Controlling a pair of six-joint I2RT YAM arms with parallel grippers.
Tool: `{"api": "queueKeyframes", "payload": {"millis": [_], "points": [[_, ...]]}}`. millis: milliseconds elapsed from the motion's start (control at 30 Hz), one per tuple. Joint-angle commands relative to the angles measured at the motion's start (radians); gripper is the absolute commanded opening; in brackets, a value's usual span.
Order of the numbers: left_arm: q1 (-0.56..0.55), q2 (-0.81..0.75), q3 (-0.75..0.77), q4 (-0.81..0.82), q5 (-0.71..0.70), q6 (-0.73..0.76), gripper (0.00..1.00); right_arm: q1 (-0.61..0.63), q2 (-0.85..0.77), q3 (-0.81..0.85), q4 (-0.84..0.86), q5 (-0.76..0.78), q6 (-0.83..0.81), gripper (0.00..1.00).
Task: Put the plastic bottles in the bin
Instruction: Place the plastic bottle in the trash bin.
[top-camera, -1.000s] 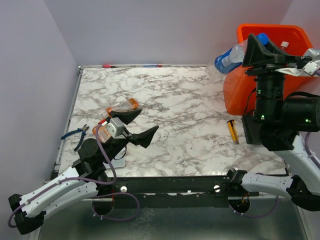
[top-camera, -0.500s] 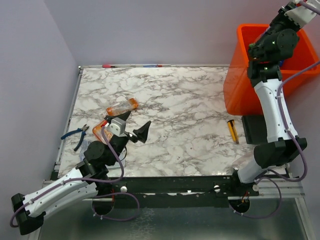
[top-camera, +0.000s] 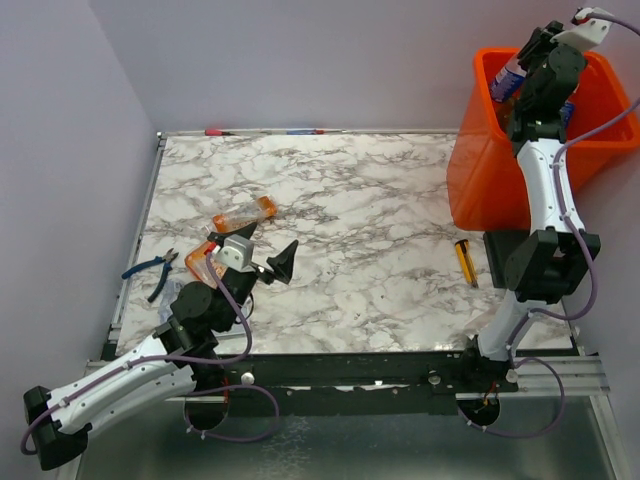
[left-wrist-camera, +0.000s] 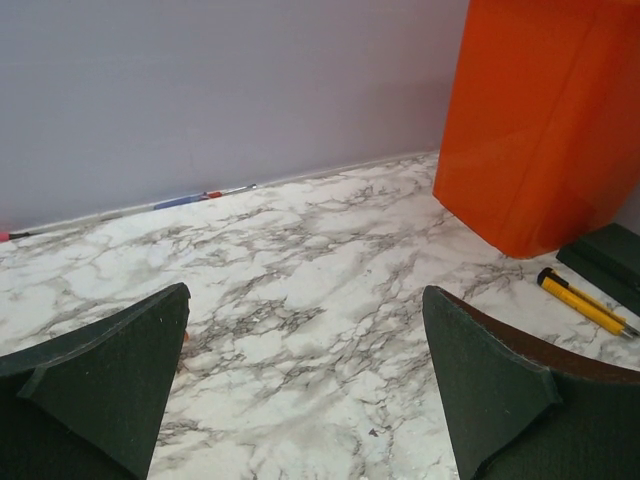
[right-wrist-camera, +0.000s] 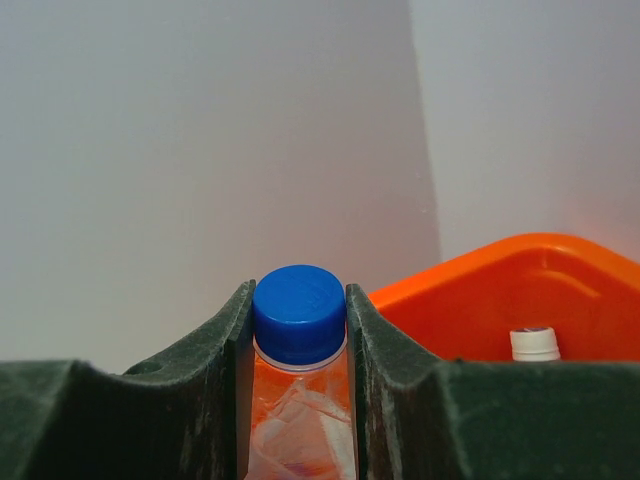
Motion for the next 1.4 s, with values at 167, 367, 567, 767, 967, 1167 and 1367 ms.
{"api": "queueKeyframes", "payload": {"millis": [167, 367, 567, 767, 967, 1167, 1367], "points": [[0.000, 0.039, -0.003, -0.007, 0.029, 0.012, 0.99, 0.000, 0.095, -0.019, -0.280, -0.174, 0.049, 0.00], [0.000, 0.035, -0.004, -0.011, 0.055, 0.000, 0.99, 0.001, -0.046, -0.150, -0.102, -0.037, 0.034, 0.00], [0.000, 0.035, 0.002, -0.002, 0.081, -0.021, 0.99, 0.000, -0.143, -0.085, 0.038, 0.141, 0.032, 0.00], [0.000, 0.002, -0.005, -0.001, 0.092, -0.030, 0.99, -0.007, -0.151, -0.027, 0.136, 0.352, -0.119, 0.00], [0.002, -0.009, -0.010, -0.004, 0.088, -0.017, 0.99, -0.063, -0.174, -0.055, 0.103, 0.449, -0.157, 0.00], [0.002, 0.004, -0.006, -0.001, 0.117, -0.028, 0.99, -0.067, -0.139, -0.051, 0.015, 0.585, -0.276, 0.00], [0.002, 0.002, -0.009, 0.001, 0.137, -0.037, 0.99, -0.076, -0.158, -0.169, -0.093, 0.632, -0.238, 0.00]]}}
